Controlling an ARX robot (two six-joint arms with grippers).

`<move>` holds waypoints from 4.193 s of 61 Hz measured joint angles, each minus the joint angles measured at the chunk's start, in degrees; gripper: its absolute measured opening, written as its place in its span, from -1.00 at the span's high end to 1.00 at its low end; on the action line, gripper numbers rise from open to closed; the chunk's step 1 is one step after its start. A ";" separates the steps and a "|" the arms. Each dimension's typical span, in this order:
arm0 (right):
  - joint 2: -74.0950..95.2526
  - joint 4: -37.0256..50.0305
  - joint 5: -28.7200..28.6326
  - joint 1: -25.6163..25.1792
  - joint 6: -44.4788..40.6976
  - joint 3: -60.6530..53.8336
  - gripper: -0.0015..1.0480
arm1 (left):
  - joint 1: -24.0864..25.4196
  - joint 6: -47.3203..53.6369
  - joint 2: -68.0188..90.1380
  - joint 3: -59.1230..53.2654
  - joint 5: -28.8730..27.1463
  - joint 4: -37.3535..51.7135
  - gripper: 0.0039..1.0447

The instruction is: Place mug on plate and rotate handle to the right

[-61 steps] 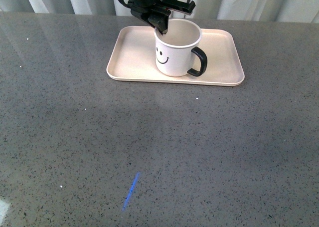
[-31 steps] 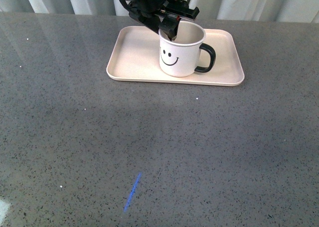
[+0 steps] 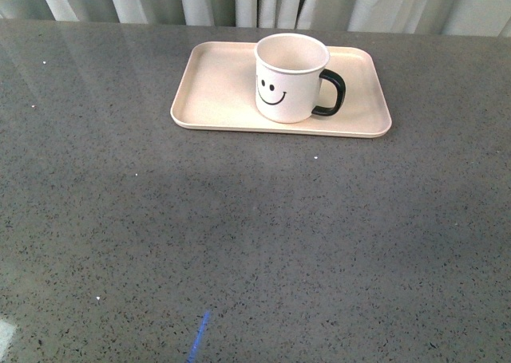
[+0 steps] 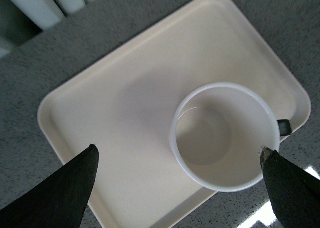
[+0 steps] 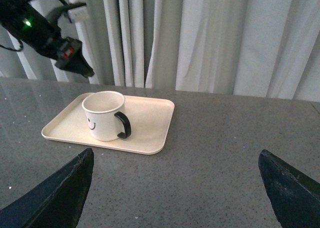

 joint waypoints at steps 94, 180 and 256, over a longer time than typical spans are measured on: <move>0.00 0.00 0.02 0.00 0.00 0.00 -0.82 | 19.93 -11.91 -70.53 -110.86 -13.75 81.92 0.98; 0.00 0.00 0.02 0.00 0.00 0.00 -0.82 | 20.00 -11.91 -116.78 -113.68 -13.81 40.46 0.98; 52.54 -9.29 -27.02 -10.29 -11.52 28.94 -0.82 | 20.00 -11.91 -127.27 -113.66 -13.84 28.96 -0.83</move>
